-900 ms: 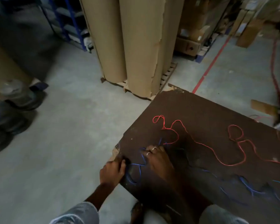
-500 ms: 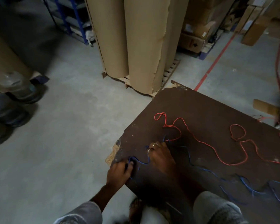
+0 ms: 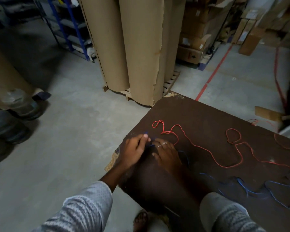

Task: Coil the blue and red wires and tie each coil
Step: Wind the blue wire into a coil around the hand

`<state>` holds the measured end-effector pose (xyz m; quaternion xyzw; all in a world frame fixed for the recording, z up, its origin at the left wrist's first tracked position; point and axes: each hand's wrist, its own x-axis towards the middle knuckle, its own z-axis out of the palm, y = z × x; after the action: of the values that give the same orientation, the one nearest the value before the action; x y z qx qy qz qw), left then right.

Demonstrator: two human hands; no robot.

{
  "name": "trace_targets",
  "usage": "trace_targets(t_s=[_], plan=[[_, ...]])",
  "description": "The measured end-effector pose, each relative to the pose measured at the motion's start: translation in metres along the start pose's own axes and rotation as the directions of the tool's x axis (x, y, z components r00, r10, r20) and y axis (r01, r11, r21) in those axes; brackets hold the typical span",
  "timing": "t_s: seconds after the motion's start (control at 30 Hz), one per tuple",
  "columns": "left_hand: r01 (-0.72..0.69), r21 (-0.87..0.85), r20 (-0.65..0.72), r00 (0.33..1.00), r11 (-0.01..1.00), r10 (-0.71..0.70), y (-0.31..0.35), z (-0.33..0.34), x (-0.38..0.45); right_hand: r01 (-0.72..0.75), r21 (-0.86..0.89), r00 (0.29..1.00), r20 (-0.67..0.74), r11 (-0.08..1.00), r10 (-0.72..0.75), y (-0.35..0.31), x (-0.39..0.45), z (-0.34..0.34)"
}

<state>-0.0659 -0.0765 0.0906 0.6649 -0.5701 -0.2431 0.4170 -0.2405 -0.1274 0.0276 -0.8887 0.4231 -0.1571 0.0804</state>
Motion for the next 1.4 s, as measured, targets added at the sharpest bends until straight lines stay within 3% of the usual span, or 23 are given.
trace_targets(t_s=[0.1,0.23,0.37,0.5,0.63,0.73,0.87,0.97,1.07,1.2,1.33,1.4], plan=[[-0.081,-0.035,0.02,0.996,0.996,0.082,0.023,-0.002,0.012,0.001,-0.043,0.996,-0.092,0.999,-0.005,0.003,0.006,-0.016],[-0.07,-0.127,0.042,0.996,0.989,0.076,0.055,-0.007,0.02,0.002,-0.135,0.98,-0.196,0.991,-0.029,0.007,0.009,-0.035],[0.126,-0.433,0.118,0.99,0.893,-0.082,0.089,-0.014,0.023,0.068,-0.046,0.944,-0.32,0.997,-0.079,0.011,0.005,-0.045],[0.311,-0.653,0.293,0.945,0.691,-0.148,0.11,-0.02,0.023,0.067,-0.046,0.96,-0.27,0.997,-0.077,0.012,-0.001,-0.06],[0.331,-0.754,0.331,0.937,0.567,-0.107,0.136,-0.023,0.022,-0.185,0.309,0.97,-0.092,0.933,0.223,0.022,-0.007,-0.072],[0.346,-0.811,0.335,0.936,0.472,-0.112,0.158,-0.022,0.022,-0.2,0.484,0.933,-0.173,0.852,0.317,0.02,-0.017,-0.1],[0.398,-0.881,0.405,0.914,0.254,-0.028,0.192,-0.019,0.023,-0.239,0.606,0.852,-0.244,0.759,0.464,0.03,-0.02,-0.133],[0.375,-0.883,0.401,0.915,0.283,0.04,0.217,-0.01,0.023,-0.28,0.707,0.771,-0.237,0.649,0.591,0.044,-0.02,-0.15],[0.363,-0.868,0.422,0.899,0.338,0.118,0.243,0.0,0.024,-0.231,0.809,0.723,-0.229,0.54,0.652,0.051,-0.026,-0.168],[0.404,-0.879,0.465,0.842,0.251,0.274,0.271,0.011,0.026,-0.127,0.909,0.642,-0.229,0.396,0.732,0.06,-0.038,-0.186],[0.329,-0.898,0.433,0.782,0.293,0.448,0.29,0.029,0.026,-0.081,0.948,0.525,-0.221,0.307,0.822,0.074,-0.049,-0.205],[0.305,-0.901,0.423,0.777,0.309,0.467,0.302,0.039,0.024,-0.051,0.96,0.487,-0.217,0.275,0.846,0.083,-0.055,-0.213]])
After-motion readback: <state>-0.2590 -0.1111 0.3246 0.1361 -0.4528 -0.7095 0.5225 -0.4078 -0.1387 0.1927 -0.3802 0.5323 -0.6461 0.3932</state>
